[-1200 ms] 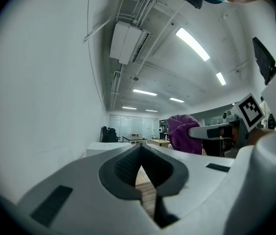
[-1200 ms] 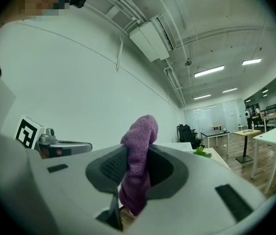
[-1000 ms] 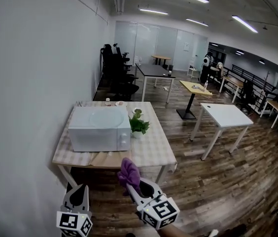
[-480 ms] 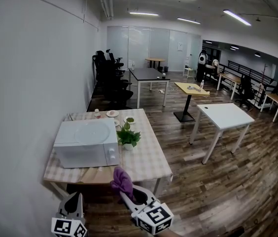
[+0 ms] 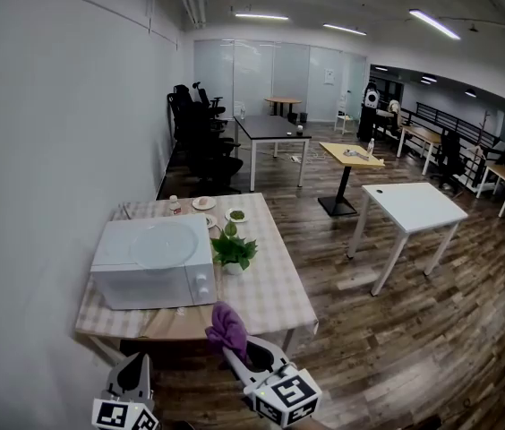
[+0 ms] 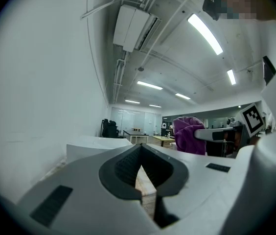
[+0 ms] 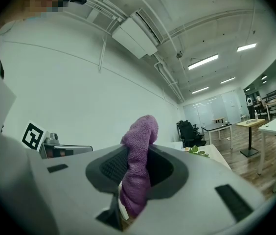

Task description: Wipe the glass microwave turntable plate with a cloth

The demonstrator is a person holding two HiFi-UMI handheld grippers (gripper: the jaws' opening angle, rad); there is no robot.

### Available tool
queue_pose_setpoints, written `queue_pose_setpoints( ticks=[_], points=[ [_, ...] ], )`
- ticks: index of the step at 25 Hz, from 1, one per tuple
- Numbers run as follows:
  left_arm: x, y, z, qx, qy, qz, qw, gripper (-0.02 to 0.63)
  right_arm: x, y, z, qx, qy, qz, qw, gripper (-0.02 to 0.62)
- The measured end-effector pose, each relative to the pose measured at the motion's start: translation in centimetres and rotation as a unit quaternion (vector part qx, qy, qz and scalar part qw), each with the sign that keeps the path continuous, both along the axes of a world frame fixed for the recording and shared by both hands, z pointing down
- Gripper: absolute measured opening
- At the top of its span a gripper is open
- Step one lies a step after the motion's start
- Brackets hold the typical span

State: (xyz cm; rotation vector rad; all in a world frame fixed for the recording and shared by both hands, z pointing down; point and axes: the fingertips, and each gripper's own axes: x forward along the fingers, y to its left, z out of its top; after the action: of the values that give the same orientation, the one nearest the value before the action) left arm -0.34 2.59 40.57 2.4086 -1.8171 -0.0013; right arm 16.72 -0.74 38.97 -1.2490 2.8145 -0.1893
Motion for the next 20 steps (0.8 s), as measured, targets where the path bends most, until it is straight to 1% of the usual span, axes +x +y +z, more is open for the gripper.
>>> queue_pose_setpoints(
  ticks=[5, 7, 10, 13, 20],
  points=[
    [-1.2, -3.0, 0.3, 0.009, 0.005, 0.006, 0.9999, 0.008, -1.9, -2.3, -0.4, 0.009, 0.011, -0.004, 1.000, 0.098],
    [-1.9, -4.1, 0.4, 0.008, 0.013, 0.011, 0.9998, 0.008, -2.8, -3.0, -0.3, 0.007, 0.018, -0.002, 1.000, 0.098],
    [-3.6, -6.3, -0.1, 0.011, 0.026, 0.019, 0.9994, 0.008, -4.5, -4.8, -0.7, 0.018, 0.015, 0.000, 1.000, 0.098],
    [-5.2, -8.9, -0.1, 0.024, 0.019, 0.028, 0.9991, 0.008, -5.9, -7.3, -0.6, 0.022, 0.022, 0.008, 0.999, 0.098],
    [-7.9, -14.1, 0.0, 0.031, 0.003, 0.060, 0.9977, 0.008, -9.0, -12.7, -0.2, 0.020, 0.030, 0.030, 0.999, 0.099]
  ],
)
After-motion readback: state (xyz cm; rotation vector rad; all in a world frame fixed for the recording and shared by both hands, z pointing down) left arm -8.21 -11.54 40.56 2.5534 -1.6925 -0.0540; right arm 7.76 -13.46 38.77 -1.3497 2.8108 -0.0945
